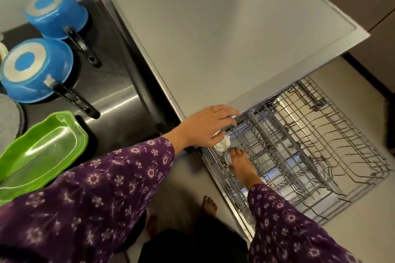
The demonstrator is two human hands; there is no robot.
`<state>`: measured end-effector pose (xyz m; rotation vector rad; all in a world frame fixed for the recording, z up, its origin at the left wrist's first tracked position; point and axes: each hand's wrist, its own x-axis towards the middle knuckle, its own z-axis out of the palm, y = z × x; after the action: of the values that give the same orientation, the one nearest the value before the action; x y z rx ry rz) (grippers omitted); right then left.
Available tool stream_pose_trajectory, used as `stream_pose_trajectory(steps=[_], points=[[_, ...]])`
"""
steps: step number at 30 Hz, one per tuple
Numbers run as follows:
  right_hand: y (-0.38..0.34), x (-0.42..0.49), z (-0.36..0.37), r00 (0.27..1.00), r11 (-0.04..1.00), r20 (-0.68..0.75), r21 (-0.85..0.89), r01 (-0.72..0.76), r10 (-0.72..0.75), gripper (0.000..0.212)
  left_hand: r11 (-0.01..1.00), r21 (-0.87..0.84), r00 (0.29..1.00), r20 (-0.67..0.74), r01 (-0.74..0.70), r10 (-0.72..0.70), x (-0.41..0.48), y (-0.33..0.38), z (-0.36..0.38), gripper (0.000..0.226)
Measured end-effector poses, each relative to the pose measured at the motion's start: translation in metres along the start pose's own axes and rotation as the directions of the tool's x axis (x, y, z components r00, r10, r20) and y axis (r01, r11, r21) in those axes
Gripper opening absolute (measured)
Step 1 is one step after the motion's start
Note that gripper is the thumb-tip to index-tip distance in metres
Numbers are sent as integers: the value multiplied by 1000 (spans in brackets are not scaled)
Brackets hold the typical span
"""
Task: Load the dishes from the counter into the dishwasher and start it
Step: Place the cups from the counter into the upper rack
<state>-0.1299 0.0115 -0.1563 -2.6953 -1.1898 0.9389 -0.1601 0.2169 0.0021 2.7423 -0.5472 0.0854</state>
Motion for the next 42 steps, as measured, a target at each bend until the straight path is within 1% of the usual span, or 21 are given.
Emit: stream_pose_trajectory(steps=[2, 7, 10, 12, 13, 15, 16, 18, 20, 23, 25, 27, 28, 30, 32, 33, 35, 37, 40, 42], points=[[-1, 4, 3, 1000, 1000, -20, -22, 8, -8, 68, 1000, -11, 1000, -19, -8, 7, 0, 1, -2, 31], [-4, 5, 4, 993, 997, -96, 46, -57, 62, 64, 999, -49, 999, -44, -19, 17, 0, 1, -2, 27], [-7, 3, 3, 994, 998, -96, 17, -55, 57, 65, 999, -47, 999, -35, -13, 11, -1, 1, -2, 26], [-11, -3, -2, 990, 994, -108, 74, -79, 87, 62, 1000, -30, 1000, -26, -2, 1, -3, 2, -2, 27], [-15, -7, -6, 984, 983, -122, 150, -109, 128, 60, 1000, -23, 1000, -17, 8, -9, -3, 2, -2, 28], [-26, -20, -15, 957, 931, -172, 323, -169, 234, 53, 1000, -12, 1000, -1, 23, -23, -4, 3, -4, 30], [-33, -28, -19, 931, 898, -228, 402, -177, 285, 49, 1000, -6, 1000, 4, 26, -26, -5, 4, -4, 29], [-46, -45, -24, 869, 854, -352, 501, -140, 348, 41, 1000, 15, 1000, 16, 24, -24, -5, 8, -5, 29], [-66, -61, -31, 824, 842, -440, 533, -80, 357, 35, 998, 5, 998, 4, 62, -62, -12, 15, -13, 34], [-106, -81, -36, 772, 857, -566, 513, 57, 288, 27, 971, -148, 966, -151, 185, -208, -45, 30, -41, 40], [-146, -95, -36, 775, 865, -612, 464, 192, 157, 24, 949, -197, 924, -248, 245, -290, -88, 35, -65, 40], [-198, -107, -34, 791, 838, -611, 424, 343, -15, 20, 940, -190, 882, -334, 284, -334, -146, 32, -89, 40], [-222, -111, -33, 810, 819, -579, 415, 397, -99, 17, 930, -190, 857, -363, 315, -365, -173, 31, -99, 39], [-280, -116, -30, 808, 777, -500, 356, 519, -311, 15, 889, -175, 784, -422, 422, -455, -239, 26, -123, 38], [-343, -117, -29, 768, 721, -367, 288, 630, -525, 16, 834, -153, 687, -499, 530, -528, -310, 24, -148, 36], [-369, -116, -28, 749, 699, -297, 272, 661, -593, 18, 804, -159, 642, -523, 572, -560, -340, 24, -158, 36], [-430, -120, -28, 688, 647, -186, 239, 725, -702, 23, 712, -196, 521, -557, 674, -647, -410, 27, -181, 39], [-484, -122, -26, 614, 584, -128, 212, 784, -778, 23, 617, -239, 386, -599, 750, -702, -475, 31, -198, 42], [-557, -126, -23, 505, 493, -84, 133, 860, -859, 23, 510, -275, 233, -650, 815, -723, -561, 43, -216, 42], [-607, -127, -21, 455, 452, -67, 62, 890, -888, 26, 431, -311, 133, -661, 847, -738, -615, 51, -226, 41]])
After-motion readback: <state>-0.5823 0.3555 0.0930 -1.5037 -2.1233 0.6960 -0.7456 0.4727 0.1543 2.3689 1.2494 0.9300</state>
